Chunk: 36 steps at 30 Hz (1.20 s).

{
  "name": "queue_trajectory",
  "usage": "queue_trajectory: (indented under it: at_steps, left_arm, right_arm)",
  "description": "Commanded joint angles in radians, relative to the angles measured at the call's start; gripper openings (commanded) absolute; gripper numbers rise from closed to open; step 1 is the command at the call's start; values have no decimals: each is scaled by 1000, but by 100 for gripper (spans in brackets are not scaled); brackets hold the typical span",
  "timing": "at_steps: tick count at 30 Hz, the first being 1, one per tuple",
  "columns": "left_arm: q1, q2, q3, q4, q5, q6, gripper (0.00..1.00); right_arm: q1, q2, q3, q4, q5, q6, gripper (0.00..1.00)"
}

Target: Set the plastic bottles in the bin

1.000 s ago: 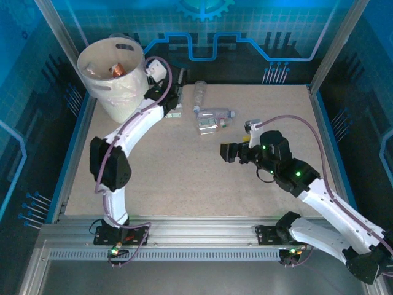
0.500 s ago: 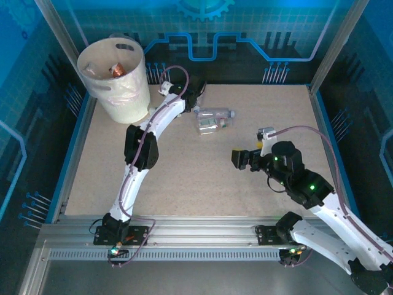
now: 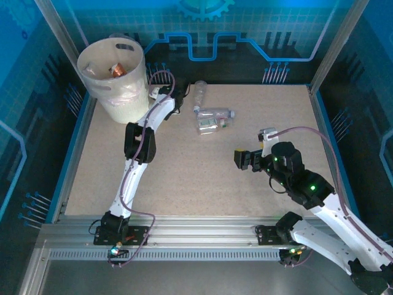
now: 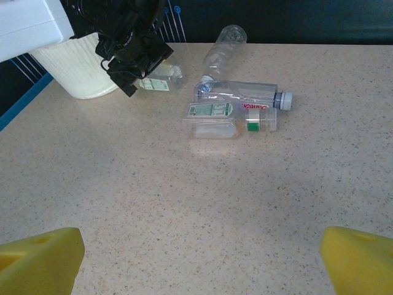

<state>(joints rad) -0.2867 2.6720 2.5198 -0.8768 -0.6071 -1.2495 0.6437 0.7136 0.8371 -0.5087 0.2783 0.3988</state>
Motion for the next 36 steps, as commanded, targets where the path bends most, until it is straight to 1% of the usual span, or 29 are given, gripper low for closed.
queue_trajectory:
  at_steps: [1,4,6,8,12,17,20,23,28,32,33,35,36]
  left_arm:
    - [-2,24,39,26,62,88,81]
    - [4,11,-13,27,91,96,76]
    - [7,-17,-72,39,115,108,74]
    - [7,-62,-149,76,128,135,74]
    - [6,-191,-366,220,152,221,71]
    - [4,-313,-518,237,191,296,70]
    - [-1,-425,-684,308,222,355,70]
    - [-11,-556,-901,445,304,440,72]
    - [-12,-748,-1221,571,438,488,72]
    - [-16,-886,-1451,678,533,548,76]
    - [-16,-923,-1500,699,555,576,79]
    - [-16,-986,-1560,691,561,615,87]
    - [-16,-1017,-1575,667,553,629,92]
  right_arm:
    - [-13,13,13,4,10,-12,100]
    - [-14,28,18,11,-2,-10,100]
    - [-14,39,23,15,-13,-8,100]
    - [-14,48,28,15,-19,-5,100]
    - [-15,58,31,28,-29,0,100]
    - [-15,63,31,35,-40,12,100]
    - [-15,68,27,44,-45,17,100]
    - [-15,76,30,48,-54,15,100]
    - [-17,97,33,69,-68,10,100]
    - [-18,130,37,69,-92,1,100]
    - [-18,139,68,65,-97,-2,100]
    - [-19,154,84,61,-107,-9,100]
    - [-20,161,89,61,-111,-11,100]
